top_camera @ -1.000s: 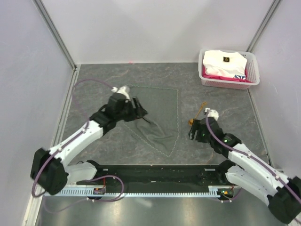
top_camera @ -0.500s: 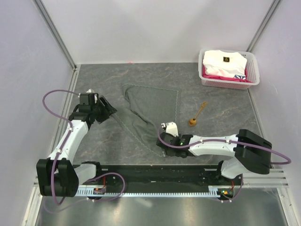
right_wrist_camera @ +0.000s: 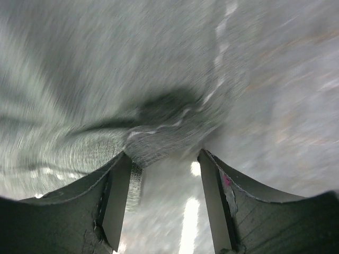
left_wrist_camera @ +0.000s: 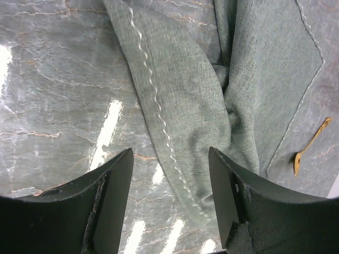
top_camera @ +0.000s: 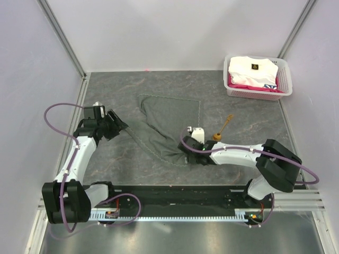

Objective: Fold the napkin, place the utensils inside, and roll it up
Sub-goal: Flatten the napkin out, then fold the napkin

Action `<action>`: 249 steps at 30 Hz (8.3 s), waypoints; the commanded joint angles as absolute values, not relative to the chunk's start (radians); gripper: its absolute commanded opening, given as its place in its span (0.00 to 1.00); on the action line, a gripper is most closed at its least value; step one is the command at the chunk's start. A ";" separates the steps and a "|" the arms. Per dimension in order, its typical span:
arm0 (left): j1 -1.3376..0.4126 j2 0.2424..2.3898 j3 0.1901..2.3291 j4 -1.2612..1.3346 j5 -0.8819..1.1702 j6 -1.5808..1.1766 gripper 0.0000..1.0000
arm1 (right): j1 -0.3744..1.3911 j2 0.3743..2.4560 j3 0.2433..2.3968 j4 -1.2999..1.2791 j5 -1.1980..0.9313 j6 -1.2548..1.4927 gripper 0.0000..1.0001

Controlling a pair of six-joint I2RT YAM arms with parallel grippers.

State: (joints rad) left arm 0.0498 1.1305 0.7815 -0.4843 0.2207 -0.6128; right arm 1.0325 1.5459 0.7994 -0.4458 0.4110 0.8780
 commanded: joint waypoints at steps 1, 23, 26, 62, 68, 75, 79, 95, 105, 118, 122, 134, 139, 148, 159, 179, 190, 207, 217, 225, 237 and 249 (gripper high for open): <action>0.061 1.092 0.769 -0.488 0.253 -0.577 0.66 | 0.904 1.591 0.785 -0.476 0.440 0.792 0.63; 0.078 1.071 0.721 -0.488 0.242 -0.584 0.66 | 1.015 1.454 0.821 -0.508 0.304 0.850 0.71; 0.080 1.063 0.721 -0.489 0.241 -0.589 0.66 | 1.029 1.479 0.818 -0.538 0.299 0.874 0.70; 0.130 1.138 0.738 -0.473 0.041 -0.611 0.63 | 0.996 1.480 0.730 -0.557 0.287 0.904 0.07; 0.178 1.241 0.752 -0.355 0.127 -0.627 0.59 | 0.968 1.451 0.733 -0.580 0.281 0.881 0.06; 0.175 1.408 0.781 -0.218 0.230 -0.672 0.51 | 0.930 1.443 0.738 -0.591 0.275 0.845 0.05; 0.176 1.454 0.798 -0.244 0.201 -0.672 0.48 | 0.920 1.456 0.745 -0.597 0.273 0.825 0.05; 0.175 1.537 0.742 -0.157 0.222 -0.690 0.44 | 0.896 1.448 0.755 -0.603 0.267 0.793 0.05; 0.166 1.608 0.741 -0.092 0.285 -0.672 0.02 | 0.894 1.427 0.778 -0.601 0.261 0.756 0.00; 0.166 1.054 0.762 -0.271 0.304 -0.624 0.02 | 0.894 1.218 1.071 -0.758 0.396 0.678 0.00; 0.164 0.968 0.818 -0.448 0.310 -0.623 0.02 | 0.894 1.166 1.195 -0.814 0.428 0.650 0.00; 0.164 0.727 1.132 -0.687 0.252 -0.669 0.02 | 0.894 1.055 1.506 -0.926 0.483 0.502 0.00; 0.164 0.641 1.389 -0.949 0.210 -0.597 0.02 | 0.896 0.993 1.595 -0.954 0.433 0.456 0.00; 0.163 0.624 1.723 -1.190 0.098 -0.523 0.02 | 0.896 0.974 1.691 -0.939 0.405 0.456 0.00; 0.163 0.862 1.473 -0.835 0.112 -0.563 0.02 | 0.835 1.267 1.674 -0.740 0.554 0.387 0.00; 0.163 0.761 1.710 -0.762 0.063 -0.532 0.02 | 0.729 1.175 1.773 -0.600 0.364 0.146 0.00; 0.163 0.767 1.916 -0.897 -0.034 -0.517 0.02 | 0.729 1.201 1.944 -0.689 0.368 0.178 0.00; 0.231 1.349 1.376 -0.474 -0.064 -0.471 0.02 | 0.510 1.846 1.863 -0.299 0.235 0.233 0.00; 0.252 1.597 1.500 -0.468 0.095 -0.460 0.88 | 0.445 2.071 2.044 -0.339 -0.077 0.313 0.89; 0.242 1.285 1.208 -0.498 0.198 -0.485 0.90 | 0.445 1.625 1.487 -0.435 -0.019 0.408 0.88; 0.219 0.904 0.743 -0.615 0.305 -0.546 0.90 | 0.445 1.102 0.890 -0.676 0.060 0.623 0.81; 0.179 0.854 0.765 -0.686 0.265 -0.514 0.89 | 0.445 1.065 0.732 -0.697 0.103 0.666 0.57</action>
State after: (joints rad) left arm 0.1879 0.8612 0.7013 -0.6678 0.2707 -0.5129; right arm 0.4473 1.0481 0.7399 -0.7189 0.0650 0.6445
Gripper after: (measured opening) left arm 0.895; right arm 0.592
